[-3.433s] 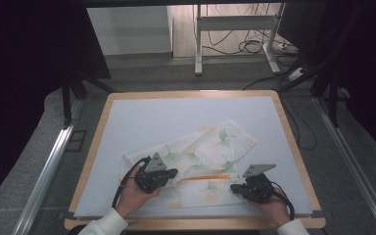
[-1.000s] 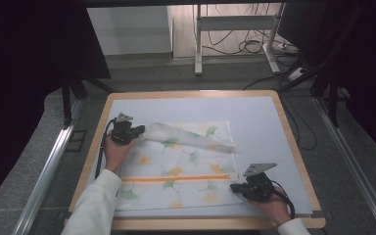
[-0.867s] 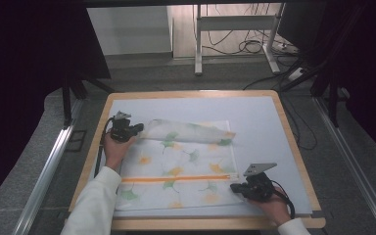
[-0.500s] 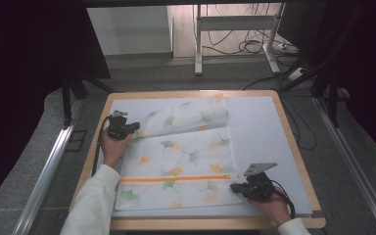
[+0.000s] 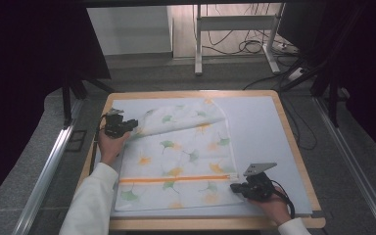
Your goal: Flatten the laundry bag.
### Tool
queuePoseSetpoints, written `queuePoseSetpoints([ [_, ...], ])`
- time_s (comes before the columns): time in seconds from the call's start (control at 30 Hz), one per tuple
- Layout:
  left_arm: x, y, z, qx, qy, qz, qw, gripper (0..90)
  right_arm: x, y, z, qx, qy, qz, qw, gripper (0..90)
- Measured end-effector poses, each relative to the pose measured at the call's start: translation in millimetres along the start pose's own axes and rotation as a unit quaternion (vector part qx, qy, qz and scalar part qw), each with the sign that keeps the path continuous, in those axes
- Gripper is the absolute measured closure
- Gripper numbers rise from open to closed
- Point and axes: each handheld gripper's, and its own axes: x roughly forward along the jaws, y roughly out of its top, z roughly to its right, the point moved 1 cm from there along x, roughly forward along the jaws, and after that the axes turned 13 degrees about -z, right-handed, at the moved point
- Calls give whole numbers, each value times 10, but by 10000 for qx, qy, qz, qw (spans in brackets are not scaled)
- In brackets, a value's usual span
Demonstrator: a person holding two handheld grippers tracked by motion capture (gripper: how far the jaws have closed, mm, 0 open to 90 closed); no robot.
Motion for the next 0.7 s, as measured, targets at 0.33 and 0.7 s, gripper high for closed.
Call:
queuePoseSetpoints([
  [0.33, -573, 20, 129, 455, -203, 617, 9968, 557, -2, 0, -10, -33, -43, -15, 10000, 887],
  [0.7, -615, -79, 460, 1134, -392, 232, 9925, 794, -3, 2, -14, -58, -63, -21, 10000, 884],
])
